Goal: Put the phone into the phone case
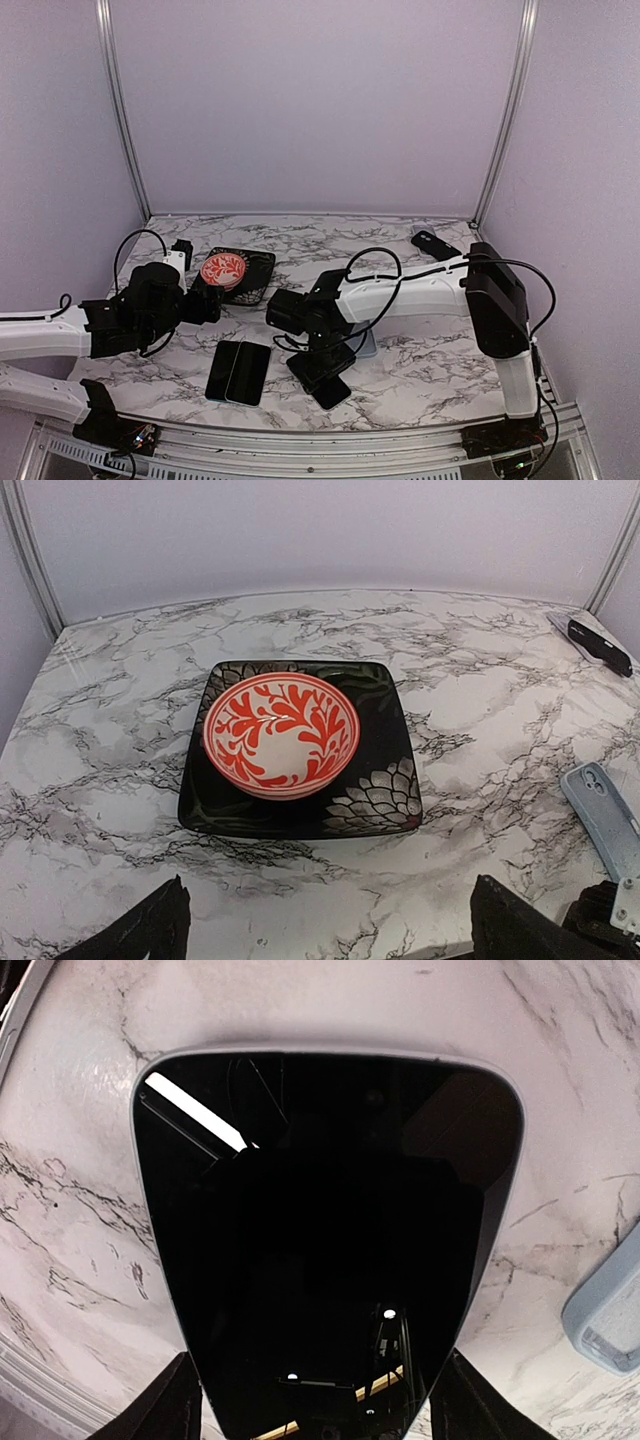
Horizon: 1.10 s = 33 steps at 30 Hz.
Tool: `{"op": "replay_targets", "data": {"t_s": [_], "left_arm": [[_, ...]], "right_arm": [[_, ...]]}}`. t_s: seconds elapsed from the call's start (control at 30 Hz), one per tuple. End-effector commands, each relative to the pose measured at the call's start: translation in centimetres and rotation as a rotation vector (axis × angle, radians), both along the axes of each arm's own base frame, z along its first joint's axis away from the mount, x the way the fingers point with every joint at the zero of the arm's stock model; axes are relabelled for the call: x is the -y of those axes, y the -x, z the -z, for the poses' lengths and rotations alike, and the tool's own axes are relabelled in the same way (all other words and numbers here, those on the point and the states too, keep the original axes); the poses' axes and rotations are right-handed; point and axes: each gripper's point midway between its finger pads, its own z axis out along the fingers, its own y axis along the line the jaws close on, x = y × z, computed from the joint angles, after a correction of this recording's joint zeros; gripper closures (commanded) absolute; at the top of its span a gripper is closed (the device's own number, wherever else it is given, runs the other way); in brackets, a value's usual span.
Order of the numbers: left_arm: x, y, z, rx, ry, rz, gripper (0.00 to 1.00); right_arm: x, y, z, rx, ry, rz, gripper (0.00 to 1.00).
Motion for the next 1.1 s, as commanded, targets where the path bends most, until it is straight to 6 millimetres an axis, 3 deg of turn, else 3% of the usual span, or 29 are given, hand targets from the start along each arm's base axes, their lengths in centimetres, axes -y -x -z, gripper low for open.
{"op": "replay_targets", "data": {"t_s": [0.0, 0.13, 0.3, 0.37, 0.5, 0.63, 0.8, 0.9, 1.07], "left_arm": [[0.9, -0.7, -1.5, 0.030, 0.018, 0.012, 0.01], [1.0, -0.8, -1.5, 0.026, 0.014, 0.013, 0.01], [1.1, -1.0, -1.7, 0.030, 0.012, 0.008, 0.01], [1.2, -1.1, -1.8, 0.031, 0.010, 0.007, 0.01], [1.2, -1.4, -1.7, 0.030, -0.003, -0.002, 0.01], [1.5, -1.7, -1.4, 0.025, -0.013, -0.002, 0.01], [2.0, -2.0, -0.6, 0.008, -0.037, 0.007, 0.01], [2.1, -2.1, -0.3, 0.000, -0.046, 0.009, 0.01], [2.2, -2.2, 0.0, -0.004, -0.053, 0.011, 0.01]], "right_arm": [[-0.7, -0.4, -0.9, 0.038, -0.011, 0.006, 0.51], [-1.8, -2.4, -3.4, 0.141, -0.089, 0.022, 0.56], [-4.0, -6.3, -9.2, 0.350, -0.327, 0.080, 0.62], [-3.2, -8.2, -10.6, 0.443, -0.370, 0.142, 0.62], [0.2, -11.6, -12.1, 0.631, -0.367, 0.308, 0.64], [3.8, -13.7, -12.1, 0.764, -0.343, 0.467, 0.66], [6.2, -14.5, -11.6, 0.853, -0.350, 0.580, 0.71], [7.0, -14.5, -10.2, 0.835, -0.336, 0.592, 0.71], [6.4, -14.0, -7.4, 0.758, -0.321, 0.556, 0.72]]}}
